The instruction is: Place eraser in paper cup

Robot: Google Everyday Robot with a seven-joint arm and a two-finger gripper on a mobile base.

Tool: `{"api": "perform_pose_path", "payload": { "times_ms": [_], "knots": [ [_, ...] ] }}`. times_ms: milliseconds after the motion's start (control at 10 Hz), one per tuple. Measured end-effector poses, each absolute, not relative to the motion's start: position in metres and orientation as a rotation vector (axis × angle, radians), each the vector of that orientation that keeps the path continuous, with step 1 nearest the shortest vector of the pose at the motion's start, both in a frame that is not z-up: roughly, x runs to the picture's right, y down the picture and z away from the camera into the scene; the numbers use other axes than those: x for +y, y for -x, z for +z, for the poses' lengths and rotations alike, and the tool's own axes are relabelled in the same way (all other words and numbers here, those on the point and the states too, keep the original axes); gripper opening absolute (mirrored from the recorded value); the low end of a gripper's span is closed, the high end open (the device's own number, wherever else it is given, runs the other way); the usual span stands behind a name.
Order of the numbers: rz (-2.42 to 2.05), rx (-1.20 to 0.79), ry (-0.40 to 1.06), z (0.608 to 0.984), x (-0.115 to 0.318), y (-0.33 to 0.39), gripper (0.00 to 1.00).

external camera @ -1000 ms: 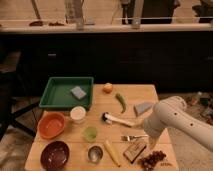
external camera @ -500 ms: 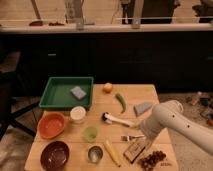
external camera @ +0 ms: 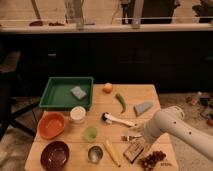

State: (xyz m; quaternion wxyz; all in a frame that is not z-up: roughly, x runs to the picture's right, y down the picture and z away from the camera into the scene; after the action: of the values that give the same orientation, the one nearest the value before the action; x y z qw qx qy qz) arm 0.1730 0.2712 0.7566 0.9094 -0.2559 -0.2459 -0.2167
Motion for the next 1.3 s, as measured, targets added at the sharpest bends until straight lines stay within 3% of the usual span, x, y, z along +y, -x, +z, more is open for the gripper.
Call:
{"api": "perform_pose_path", "payload": {
  "times_ms": [1000,1100,1300],
  "knots": [
    [-0.469,-0.51,0.525,0.769,0.285,-0.162,0.79],
    [-0.468,-0.511,0.523,0.77,0.285,-0.163,0.75],
    [-0.464,-0.512,0.519,0.77,0.286,-0.165,0.53]
  ]
}}
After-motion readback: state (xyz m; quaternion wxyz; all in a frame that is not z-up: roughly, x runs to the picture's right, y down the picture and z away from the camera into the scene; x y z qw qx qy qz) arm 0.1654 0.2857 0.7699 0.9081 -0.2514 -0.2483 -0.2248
